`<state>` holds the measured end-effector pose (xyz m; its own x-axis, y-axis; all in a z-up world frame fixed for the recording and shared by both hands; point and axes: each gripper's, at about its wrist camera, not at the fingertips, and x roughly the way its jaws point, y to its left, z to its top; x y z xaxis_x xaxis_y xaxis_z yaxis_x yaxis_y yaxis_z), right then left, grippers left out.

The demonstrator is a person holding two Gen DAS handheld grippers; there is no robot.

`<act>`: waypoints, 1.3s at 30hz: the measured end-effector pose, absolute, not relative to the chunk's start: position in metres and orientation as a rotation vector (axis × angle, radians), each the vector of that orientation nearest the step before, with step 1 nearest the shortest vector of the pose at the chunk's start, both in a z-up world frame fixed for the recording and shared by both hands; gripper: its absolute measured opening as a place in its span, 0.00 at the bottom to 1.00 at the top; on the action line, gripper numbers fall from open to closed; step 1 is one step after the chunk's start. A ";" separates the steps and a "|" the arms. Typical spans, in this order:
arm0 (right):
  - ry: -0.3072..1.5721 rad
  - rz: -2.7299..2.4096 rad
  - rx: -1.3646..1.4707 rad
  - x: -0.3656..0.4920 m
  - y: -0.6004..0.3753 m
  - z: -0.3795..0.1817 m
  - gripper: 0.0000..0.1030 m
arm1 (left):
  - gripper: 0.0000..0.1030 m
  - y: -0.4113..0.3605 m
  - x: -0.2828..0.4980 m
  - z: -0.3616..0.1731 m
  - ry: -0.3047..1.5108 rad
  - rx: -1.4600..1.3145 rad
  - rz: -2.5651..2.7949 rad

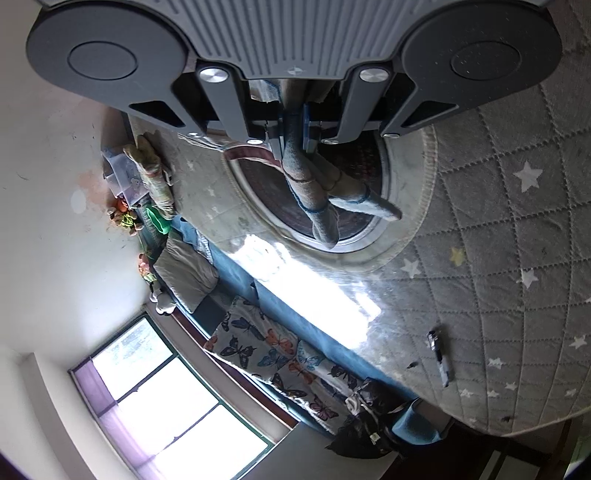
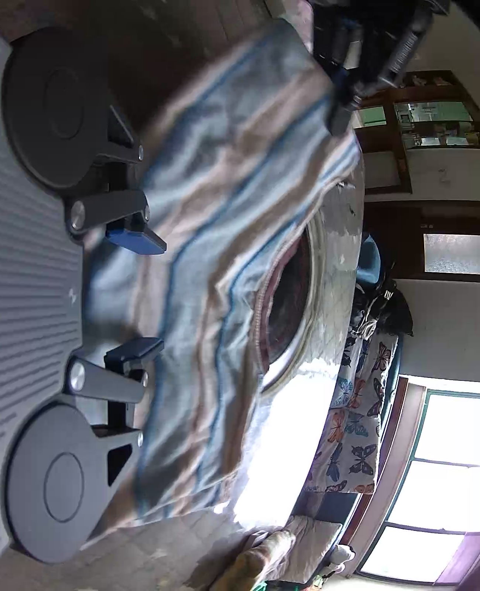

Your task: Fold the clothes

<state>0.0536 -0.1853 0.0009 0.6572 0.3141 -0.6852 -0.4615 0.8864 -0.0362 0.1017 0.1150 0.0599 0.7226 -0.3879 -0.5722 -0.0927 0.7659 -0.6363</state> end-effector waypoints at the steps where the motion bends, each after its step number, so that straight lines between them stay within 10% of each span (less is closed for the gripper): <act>1: 0.733 0.446 -0.216 0.048 -0.186 0.000 0.49 | 0.09 0.113 0.100 0.064 0.758 -0.691 -0.183; 19: 0.597 0.252 -0.005 0.028 -0.315 0.038 0.55 | 0.09 -0.019 0.154 0.112 0.838 -0.621 -0.169; 39: 0.613 0.163 0.177 0.024 -0.400 0.003 0.55 | 0.15 -0.181 0.199 0.043 1.033 -0.409 -0.326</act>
<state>0.0243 -0.4003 0.0033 0.8058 0.2040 -0.5559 -0.0990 0.9720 0.2131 0.1986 -0.1806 0.0431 0.4763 -0.4470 -0.7572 0.0695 0.8776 -0.4743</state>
